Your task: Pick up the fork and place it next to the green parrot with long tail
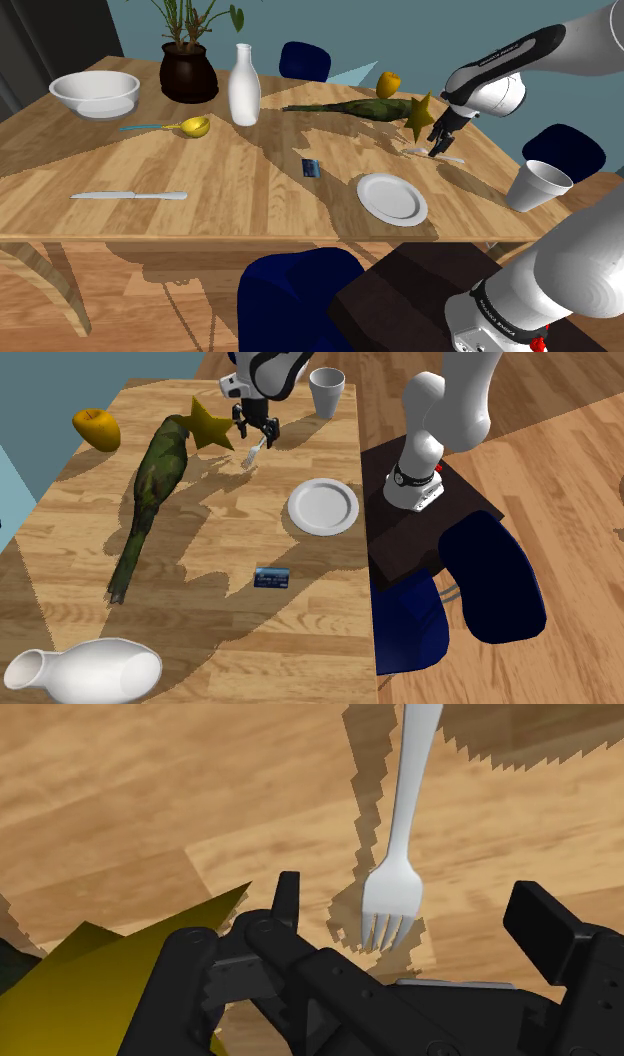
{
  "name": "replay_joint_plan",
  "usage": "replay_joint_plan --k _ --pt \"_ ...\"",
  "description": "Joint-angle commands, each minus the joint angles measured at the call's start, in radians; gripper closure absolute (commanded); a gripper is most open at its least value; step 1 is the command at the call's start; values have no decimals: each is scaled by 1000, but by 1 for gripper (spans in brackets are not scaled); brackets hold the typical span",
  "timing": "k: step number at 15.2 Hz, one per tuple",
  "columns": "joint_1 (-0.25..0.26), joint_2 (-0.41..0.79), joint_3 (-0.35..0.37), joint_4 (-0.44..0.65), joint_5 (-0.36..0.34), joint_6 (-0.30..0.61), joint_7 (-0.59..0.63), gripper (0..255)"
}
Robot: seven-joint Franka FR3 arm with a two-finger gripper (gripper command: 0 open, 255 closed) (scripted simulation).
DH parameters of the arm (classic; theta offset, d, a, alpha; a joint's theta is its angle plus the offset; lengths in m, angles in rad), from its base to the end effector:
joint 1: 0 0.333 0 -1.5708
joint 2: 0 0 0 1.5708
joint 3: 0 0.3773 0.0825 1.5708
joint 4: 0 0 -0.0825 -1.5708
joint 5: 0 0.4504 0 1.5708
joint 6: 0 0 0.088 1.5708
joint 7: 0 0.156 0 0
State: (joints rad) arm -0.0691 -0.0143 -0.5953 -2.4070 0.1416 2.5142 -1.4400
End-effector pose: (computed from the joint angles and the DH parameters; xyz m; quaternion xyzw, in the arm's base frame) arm 0.4354 -0.3369 0.2923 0.9424 0.3256 0.0717 0.0271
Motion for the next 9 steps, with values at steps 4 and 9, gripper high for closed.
replay_joint_plan --k 4,9 --pt "-12 -90 1 13 -92 -85 63 0" --pt "-12 -90 1 13 -92 -85 63 0"
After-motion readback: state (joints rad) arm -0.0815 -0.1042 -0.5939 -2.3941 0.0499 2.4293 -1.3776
